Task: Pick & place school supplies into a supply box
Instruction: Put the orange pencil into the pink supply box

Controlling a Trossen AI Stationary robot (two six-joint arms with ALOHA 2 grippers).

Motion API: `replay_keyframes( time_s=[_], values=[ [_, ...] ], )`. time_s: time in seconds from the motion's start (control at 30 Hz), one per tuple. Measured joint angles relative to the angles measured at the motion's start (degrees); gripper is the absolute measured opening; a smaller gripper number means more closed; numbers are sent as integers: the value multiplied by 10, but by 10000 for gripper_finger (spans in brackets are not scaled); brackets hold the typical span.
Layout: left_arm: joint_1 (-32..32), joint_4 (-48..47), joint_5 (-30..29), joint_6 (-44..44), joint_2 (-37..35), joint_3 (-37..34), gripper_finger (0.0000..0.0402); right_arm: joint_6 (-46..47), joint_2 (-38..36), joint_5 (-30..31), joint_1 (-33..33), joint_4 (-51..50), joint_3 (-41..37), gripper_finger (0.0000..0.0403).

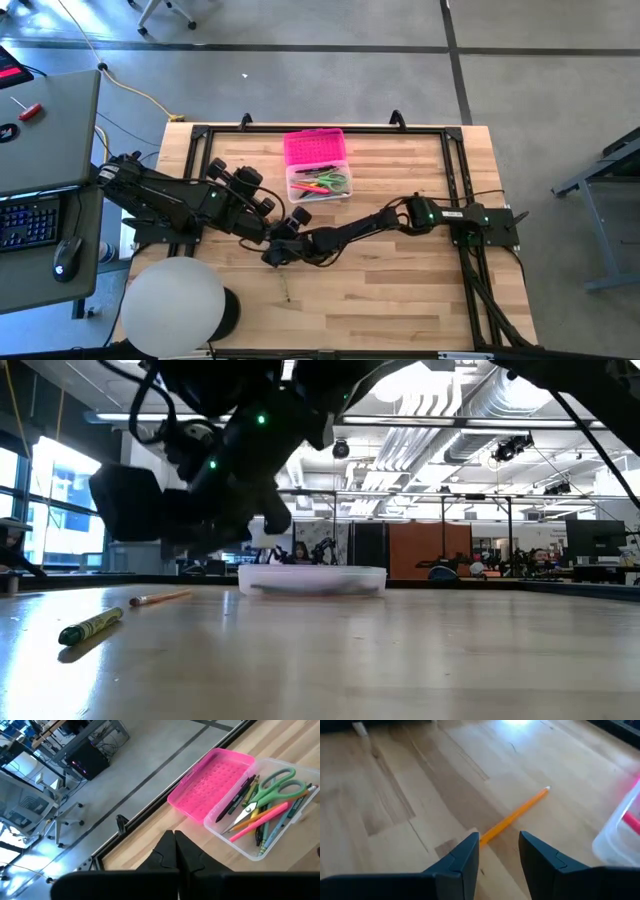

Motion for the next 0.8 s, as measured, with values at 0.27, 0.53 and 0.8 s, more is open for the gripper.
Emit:
replay_keyframes(
  time_s=[0.27,0.53,0.8],
  values=[
    [0,0,4,0,0,0,43,93,2,-85,-5,72,-16,119],
    [0,0,9,-1,0,0,33,129,4,-76,-19,173,-102,119],
    [0,0,5,-1,0,0,25,106,3,-84,-26,185,-110,119]
  ],
)
